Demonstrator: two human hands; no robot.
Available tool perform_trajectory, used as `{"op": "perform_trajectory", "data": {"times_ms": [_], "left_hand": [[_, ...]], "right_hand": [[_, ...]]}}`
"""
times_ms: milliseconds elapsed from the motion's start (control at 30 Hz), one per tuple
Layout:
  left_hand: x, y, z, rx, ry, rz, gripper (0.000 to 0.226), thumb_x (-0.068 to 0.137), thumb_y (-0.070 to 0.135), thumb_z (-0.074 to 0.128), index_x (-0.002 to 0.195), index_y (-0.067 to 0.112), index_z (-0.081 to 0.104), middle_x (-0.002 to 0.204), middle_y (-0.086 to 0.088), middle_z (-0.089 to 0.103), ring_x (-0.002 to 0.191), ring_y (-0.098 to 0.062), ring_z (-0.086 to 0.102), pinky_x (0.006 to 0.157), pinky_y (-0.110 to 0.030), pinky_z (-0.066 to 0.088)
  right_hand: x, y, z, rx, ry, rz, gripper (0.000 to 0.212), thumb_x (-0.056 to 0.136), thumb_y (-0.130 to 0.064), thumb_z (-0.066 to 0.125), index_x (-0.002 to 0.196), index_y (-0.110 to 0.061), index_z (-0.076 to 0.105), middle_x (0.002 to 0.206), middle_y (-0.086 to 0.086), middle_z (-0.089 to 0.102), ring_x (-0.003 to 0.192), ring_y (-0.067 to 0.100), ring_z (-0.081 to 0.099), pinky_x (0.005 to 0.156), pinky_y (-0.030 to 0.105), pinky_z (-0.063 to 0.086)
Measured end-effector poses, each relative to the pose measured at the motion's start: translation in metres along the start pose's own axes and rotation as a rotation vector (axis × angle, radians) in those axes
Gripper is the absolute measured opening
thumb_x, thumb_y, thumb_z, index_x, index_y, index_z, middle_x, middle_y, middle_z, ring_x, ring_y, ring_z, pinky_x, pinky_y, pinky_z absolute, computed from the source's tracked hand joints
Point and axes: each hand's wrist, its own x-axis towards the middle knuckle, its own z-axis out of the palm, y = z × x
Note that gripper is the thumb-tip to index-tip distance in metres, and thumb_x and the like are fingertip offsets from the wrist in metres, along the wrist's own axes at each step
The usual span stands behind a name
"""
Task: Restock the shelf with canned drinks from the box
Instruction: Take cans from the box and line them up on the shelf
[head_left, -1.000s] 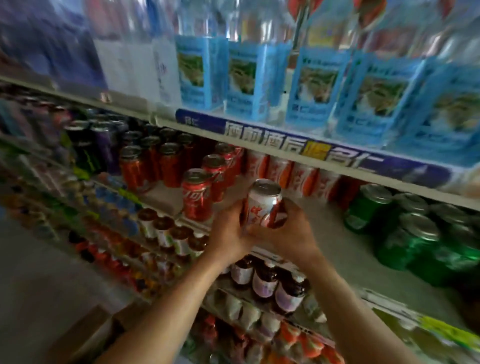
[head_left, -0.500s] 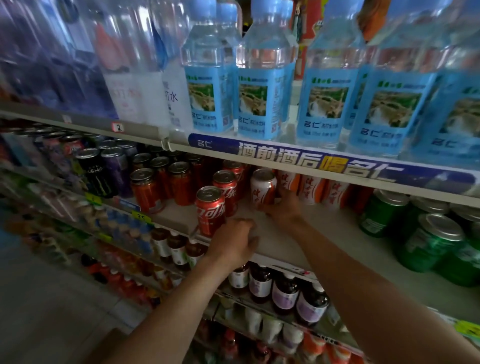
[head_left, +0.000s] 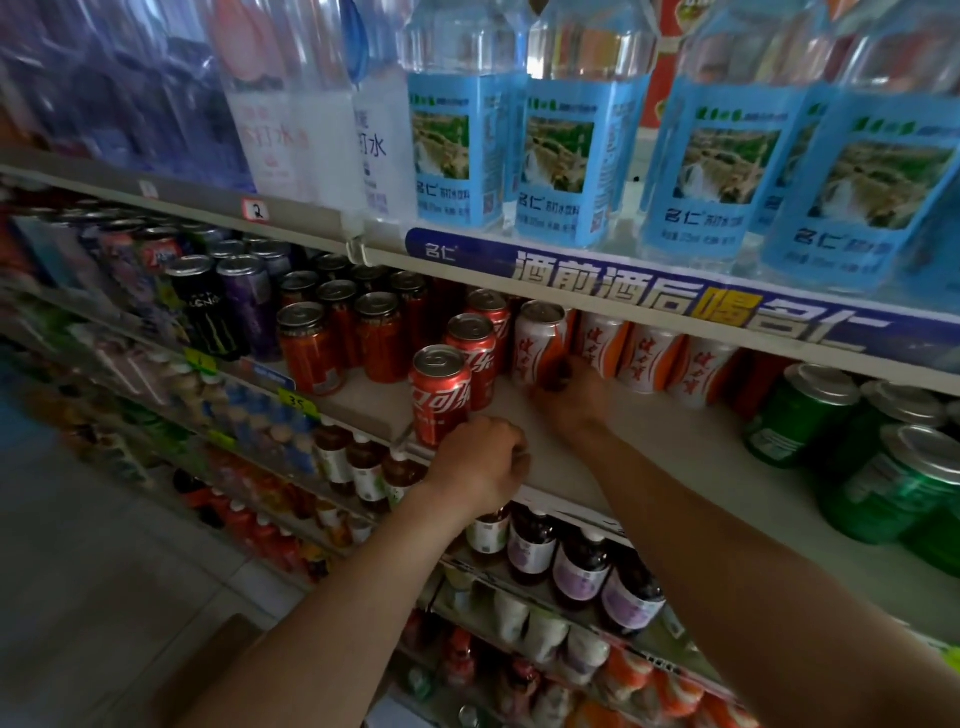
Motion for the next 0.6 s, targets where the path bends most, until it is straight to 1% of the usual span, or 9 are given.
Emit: {"op": "perform_trajectory", "data": {"times_ms": [200,267,333,400,433,500,533,567,600], "left_hand": [[0.0,-0.007,0.001,-0.059,0.005,0.011,0.025,0.089,0.035,0.059,0.109,0.025,0.071,0.115,0.005,0.068,0.106,-0.018,0.064,0.089,-0.034,0.053],[-0.002,-0.008,0.001,-0.056,-0.011,0.035,0.025,0.091,0.032,0.057,0.111,0.023,0.07,0.117,0.004,0.068,0.107,-0.019,0.063,0.089,-0.035,0.053],[-0.008,-0.007,-0.001,-0.115,-0.013,0.083,0.025,0.092,0.029,0.057,0.111,0.018,0.07,0.114,0.0,0.068,0.103,-0.019,0.064,0.086,-0.036,0.054],[-0.021,-0.006,-0.006,-0.226,0.079,0.146,0.023,0.09,0.027,0.061,0.108,0.016,0.069,0.108,0.004,0.068,0.097,-0.013,0.065,0.082,-0.032,0.055],[-0.029,-0.004,-0.011,-0.271,0.149,0.177,0.02,0.09,0.025,0.062,0.106,0.015,0.07,0.104,0.008,0.067,0.095,-0.007,0.064,0.081,-0.027,0.054],[-0.057,-0.008,-0.015,-0.361,0.332,0.159,0.012,0.09,0.019,0.066,0.1,0.015,0.071,0.095,0.013,0.067,0.086,0.001,0.064,0.075,-0.017,0.052],[-0.075,-0.012,-0.014,-0.389,0.413,0.12,0.008,0.089,0.019,0.068,0.095,0.015,0.071,0.088,0.013,0.068,0.08,0.002,0.064,0.07,-0.016,0.052],[-0.092,-0.02,-0.01,-0.412,0.466,0.046,0.006,0.088,0.023,0.069,0.091,0.018,0.07,0.081,0.012,0.068,0.073,0.001,0.064,0.065,-0.019,0.052],[-0.109,-0.035,-0.001,-0.423,0.478,-0.073,0.008,0.087,0.028,0.068,0.089,0.021,0.069,0.075,0.011,0.068,0.068,-0.001,0.064,0.062,-0.023,0.053]], "right_hand": [[-0.002,-0.004,0.0,-0.046,0.0,0.0,0.049,0.078,-0.036,0.079,0.116,-0.01,0.065,0.118,0.011,0.068,0.11,0.028,0.063,0.084,0.027,0.046],[-0.004,-0.007,-0.003,-0.045,-0.035,0.016,0.05,0.078,-0.038,0.079,0.117,-0.011,0.064,0.118,0.01,0.068,0.11,0.027,0.063,0.081,0.025,0.044],[-0.009,-0.012,-0.01,-0.025,-0.086,0.041,0.053,0.076,-0.042,0.079,0.117,-0.012,0.064,0.116,0.009,0.068,0.11,0.026,0.063,0.08,0.025,0.043],[-0.021,-0.023,-0.025,-0.026,-0.095,-0.012,0.046,0.078,-0.037,0.079,0.111,-0.01,0.064,0.111,0.008,0.069,0.105,0.025,0.065,0.075,0.024,0.042],[-0.035,-0.031,-0.038,-0.025,-0.047,-0.065,0.038,0.079,-0.033,0.078,0.108,-0.01,0.065,0.108,0.006,0.07,0.1,0.022,0.066,0.072,0.022,0.041],[-0.077,-0.049,-0.056,0.036,0.053,-0.21,0.023,0.083,-0.029,0.074,0.101,-0.016,0.069,0.098,-0.002,0.072,0.084,0.012,0.067,0.066,0.027,0.047],[-0.102,-0.055,-0.06,0.115,0.071,-0.282,0.014,0.085,-0.027,0.072,0.096,-0.019,0.07,0.089,-0.006,0.072,0.073,0.009,0.065,0.063,0.029,0.05],[-0.129,-0.06,-0.059,0.203,0.038,-0.35,0.006,0.087,-0.026,0.07,0.09,-0.02,0.07,0.081,-0.007,0.07,0.066,0.01,0.063,0.059,0.031,0.051],[-0.152,-0.059,-0.049,0.277,-0.053,-0.406,0.006,0.089,-0.026,0.068,0.086,-0.021,0.069,0.075,-0.006,0.068,0.061,0.013,0.062,0.056,0.033,0.05]]}}
